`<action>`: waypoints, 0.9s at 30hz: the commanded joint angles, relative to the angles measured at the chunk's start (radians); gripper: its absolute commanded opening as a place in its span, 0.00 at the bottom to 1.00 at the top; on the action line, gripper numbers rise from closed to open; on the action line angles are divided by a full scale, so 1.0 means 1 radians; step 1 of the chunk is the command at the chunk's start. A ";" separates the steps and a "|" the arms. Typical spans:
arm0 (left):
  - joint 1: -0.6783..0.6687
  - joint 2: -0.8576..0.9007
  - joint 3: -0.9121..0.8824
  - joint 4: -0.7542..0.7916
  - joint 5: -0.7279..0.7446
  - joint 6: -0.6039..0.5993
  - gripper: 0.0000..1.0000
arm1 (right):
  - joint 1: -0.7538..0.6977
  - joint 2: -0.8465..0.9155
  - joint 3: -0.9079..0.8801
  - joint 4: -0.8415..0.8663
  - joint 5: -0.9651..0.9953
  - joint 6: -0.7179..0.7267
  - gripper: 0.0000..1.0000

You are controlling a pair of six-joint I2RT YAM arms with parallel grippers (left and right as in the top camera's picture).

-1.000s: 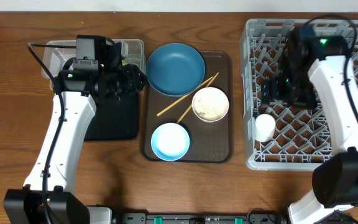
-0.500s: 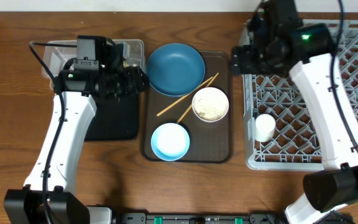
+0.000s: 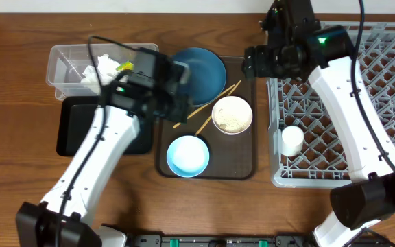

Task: Sort waste into correct bins and load items into the dishwasher rack
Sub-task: 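Reach the left gripper to the pink rice bowl and grasp its rim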

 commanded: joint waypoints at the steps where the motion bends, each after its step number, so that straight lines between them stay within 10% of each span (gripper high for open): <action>1: -0.104 0.043 -0.001 0.042 -0.094 0.030 0.60 | -0.050 -0.001 0.011 0.000 -0.003 0.030 0.80; 12: -0.410 0.355 0.154 0.093 -0.281 0.188 0.62 | -0.282 -0.060 0.011 -0.054 -0.146 -0.019 0.81; 27: -0.473 0.567 0.291 0.046 -0.277 0.247 0.55 | -0.318 -0.067 0.011 -0.120 -0.139 -0.078 0.81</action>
